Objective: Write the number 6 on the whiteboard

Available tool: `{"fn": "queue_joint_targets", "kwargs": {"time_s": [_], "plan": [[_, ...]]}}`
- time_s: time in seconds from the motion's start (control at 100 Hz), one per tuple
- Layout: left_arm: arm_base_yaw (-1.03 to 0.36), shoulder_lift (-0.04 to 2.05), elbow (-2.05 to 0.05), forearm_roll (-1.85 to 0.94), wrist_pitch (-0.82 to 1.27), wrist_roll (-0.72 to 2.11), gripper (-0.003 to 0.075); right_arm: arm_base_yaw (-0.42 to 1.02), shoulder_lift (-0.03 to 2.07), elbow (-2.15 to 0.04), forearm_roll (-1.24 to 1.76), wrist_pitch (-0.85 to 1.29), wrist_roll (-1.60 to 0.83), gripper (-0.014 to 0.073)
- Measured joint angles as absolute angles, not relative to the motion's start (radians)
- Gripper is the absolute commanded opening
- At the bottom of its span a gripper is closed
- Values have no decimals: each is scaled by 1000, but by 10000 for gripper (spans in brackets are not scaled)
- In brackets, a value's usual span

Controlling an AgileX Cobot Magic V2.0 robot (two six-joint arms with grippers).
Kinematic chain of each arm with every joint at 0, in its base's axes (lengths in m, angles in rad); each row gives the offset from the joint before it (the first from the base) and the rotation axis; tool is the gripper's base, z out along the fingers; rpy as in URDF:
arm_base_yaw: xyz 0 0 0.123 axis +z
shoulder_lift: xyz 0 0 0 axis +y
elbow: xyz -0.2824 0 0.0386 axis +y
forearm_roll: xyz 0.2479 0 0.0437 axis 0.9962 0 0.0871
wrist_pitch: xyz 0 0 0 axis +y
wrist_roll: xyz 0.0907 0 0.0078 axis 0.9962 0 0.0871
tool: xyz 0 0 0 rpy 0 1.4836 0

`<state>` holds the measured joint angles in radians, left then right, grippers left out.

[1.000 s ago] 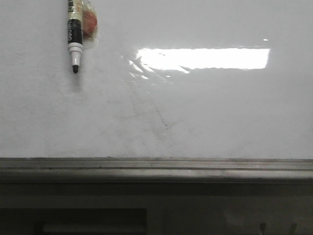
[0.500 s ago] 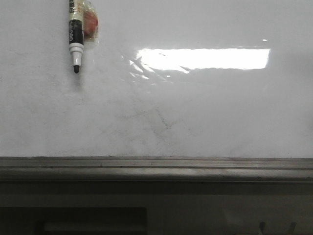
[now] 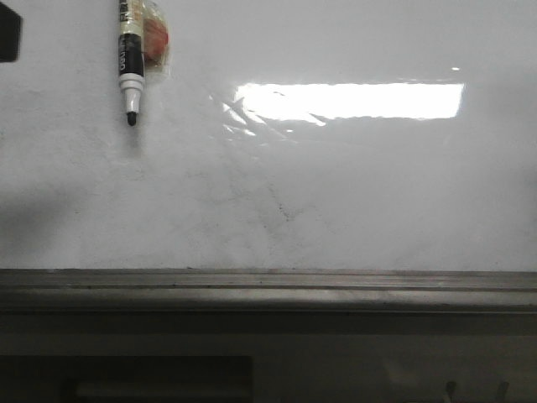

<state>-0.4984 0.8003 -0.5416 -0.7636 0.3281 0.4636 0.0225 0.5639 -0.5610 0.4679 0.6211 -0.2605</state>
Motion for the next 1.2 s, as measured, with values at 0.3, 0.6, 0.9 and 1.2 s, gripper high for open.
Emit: {"fn": "queue_joint_targets", "kwargs": {"time_s": [0.3,0.6,0.9,1.2], "plan": [[-667,1032,-600,-775,49,484,460,22,564,-561,469,626,-263,435],[-676,1122,-660,-776,-10,486,216,22,564,-561,469,628,-263,435],[-676,1099,-660,-713,39,487,-20,22,566,-561,473,638,-274,435],[-723,988,-720,-448,326,504,-20,22,699,-577,906,804,-675,435]]}}
